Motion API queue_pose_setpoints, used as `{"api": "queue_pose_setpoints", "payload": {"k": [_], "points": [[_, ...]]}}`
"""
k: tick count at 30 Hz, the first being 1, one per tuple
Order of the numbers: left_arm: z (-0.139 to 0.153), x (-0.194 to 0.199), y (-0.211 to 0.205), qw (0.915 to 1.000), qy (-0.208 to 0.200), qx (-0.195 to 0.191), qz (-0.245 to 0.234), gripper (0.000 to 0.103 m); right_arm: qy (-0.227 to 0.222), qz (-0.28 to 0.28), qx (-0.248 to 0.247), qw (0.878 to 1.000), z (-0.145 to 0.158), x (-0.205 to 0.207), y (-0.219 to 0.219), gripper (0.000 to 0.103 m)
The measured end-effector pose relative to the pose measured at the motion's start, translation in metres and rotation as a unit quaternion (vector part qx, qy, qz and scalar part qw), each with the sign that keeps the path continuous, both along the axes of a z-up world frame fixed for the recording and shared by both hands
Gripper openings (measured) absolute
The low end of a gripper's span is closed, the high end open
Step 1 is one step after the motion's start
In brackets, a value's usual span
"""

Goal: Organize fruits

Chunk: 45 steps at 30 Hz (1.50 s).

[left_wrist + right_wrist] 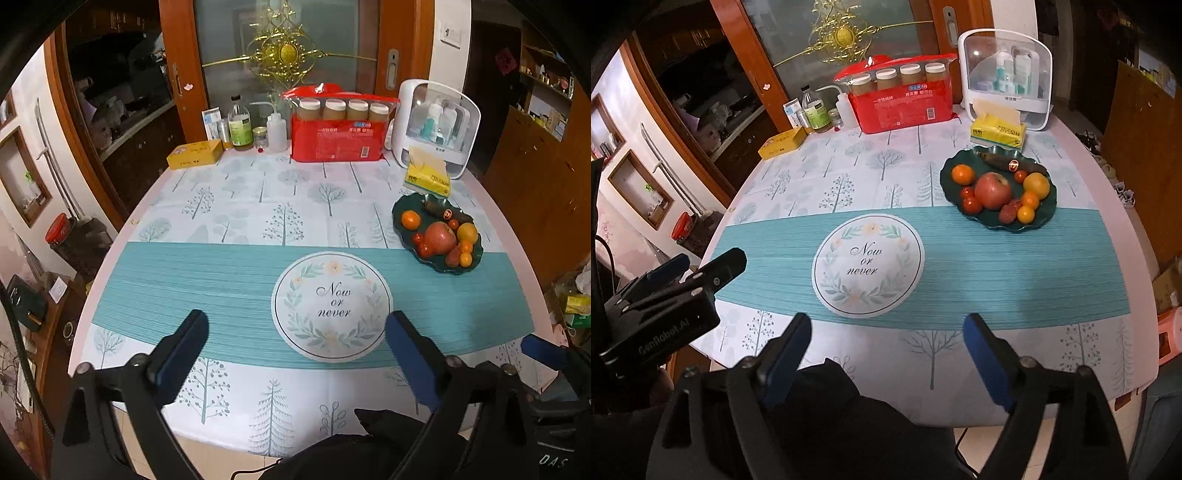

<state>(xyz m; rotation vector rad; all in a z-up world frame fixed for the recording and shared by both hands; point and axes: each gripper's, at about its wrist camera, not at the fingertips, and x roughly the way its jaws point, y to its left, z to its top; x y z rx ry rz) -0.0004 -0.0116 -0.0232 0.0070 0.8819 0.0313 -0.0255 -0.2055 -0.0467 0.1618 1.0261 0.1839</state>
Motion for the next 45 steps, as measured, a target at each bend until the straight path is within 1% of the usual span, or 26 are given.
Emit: {"api": "queue_pose_setpoints", "payload": {"k": [2,5,6,7,33,45], "points": [[0.0012,0.0003,-0.0017,1.0,-0.007,0.0,-0.003,0.102,-0.003,-0.002,-0.002,1.0,0.0003,-0.0003,-0.0005,0.093],[0.0014,0.0018,-0.0053,0.9999,-0.008,0.001,-0.013,0.102,-0.009,-0.011,-0.002,1.0,0.002,-0.0012,-0.0027,0.098],[0.0013,0.0019,-0.0062,0.9999,-0.007,0.002,-0.014,0.102,-0.011,-0.014,-0.002,1.0,0.0027,-0.0015,-0.0034,0.103],[0.0012,0.0019,-0.0069,0.9998,-0.007,0.003,-0.016,0.102,-0.012,-0.016,-0.003,1.0,0.0027,-0.0013,-0.0039,0.103],[-0.0002,0.006,-0.0077,0.9996,-0.004,-0.004,-0.027,0.102,-0.014,-0.012,-0.009,1.0,0.0024,0.002,0.0022,0.103],[-0.0035,0.0101,-0.0106,0.9997,0.0,-0.004,-0.024,0.102,-0.01,-0.012,-0.009,1.0,0.0024,0.0022,0.0027,0.103]]}}
